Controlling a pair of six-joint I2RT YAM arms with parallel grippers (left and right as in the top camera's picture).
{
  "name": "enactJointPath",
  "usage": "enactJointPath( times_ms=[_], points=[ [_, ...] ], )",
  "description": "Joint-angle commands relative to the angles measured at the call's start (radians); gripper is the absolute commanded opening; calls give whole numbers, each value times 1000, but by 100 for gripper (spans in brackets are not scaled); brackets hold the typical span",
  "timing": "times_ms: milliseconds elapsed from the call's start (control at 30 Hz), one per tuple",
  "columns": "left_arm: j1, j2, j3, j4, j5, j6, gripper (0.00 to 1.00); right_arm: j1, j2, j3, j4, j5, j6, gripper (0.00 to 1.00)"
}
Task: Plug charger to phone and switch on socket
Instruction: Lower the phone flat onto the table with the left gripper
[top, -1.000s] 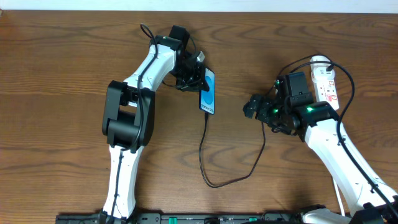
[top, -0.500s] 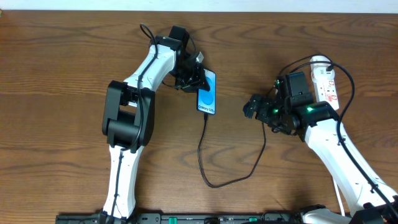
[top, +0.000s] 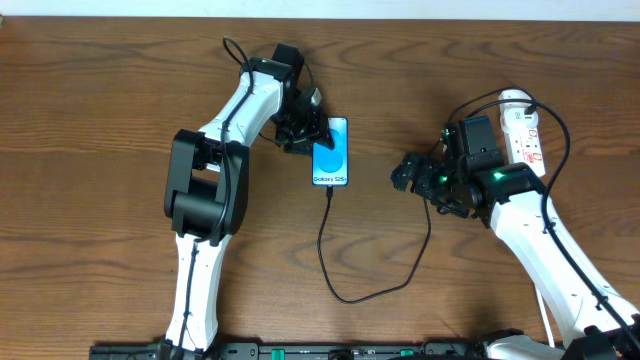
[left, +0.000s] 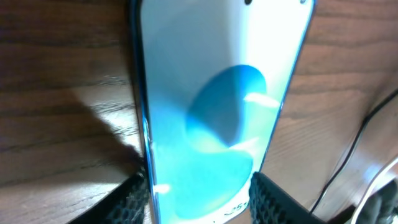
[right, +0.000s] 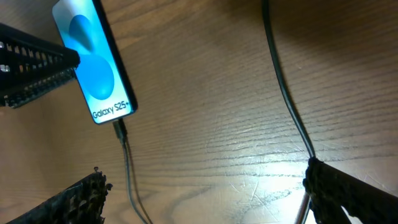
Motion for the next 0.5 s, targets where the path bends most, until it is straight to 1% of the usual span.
enactJointPath(
  times_ms=[0, 67, 133, 200, 333, 467],
  points=[
    [2, 10, -12, -5, -25, 7, 63, -2, 3, 3, -9, -5, -18, 99],
    [2, 10, -13, -8, -56, 7, 70, -2, 3, 3, -16, 2, -18, 99],
    [2, 10, -12, -15, -89, 7, 72, -2, 3, 3, -26, 11, -19, 99],
    [6, 7, -12, -27, -99, 7, 77, -3, 3, 3, -37, 25, -19, 99],
    [27, -33, -10, -47, -115, 6, 78, -8, 3, 5, -57, 31, -50, 99],
    [46, -130, -6, -54, -246, -13, 79, -48, 6, 47, -129, 32, -106, 99]
  ],
)
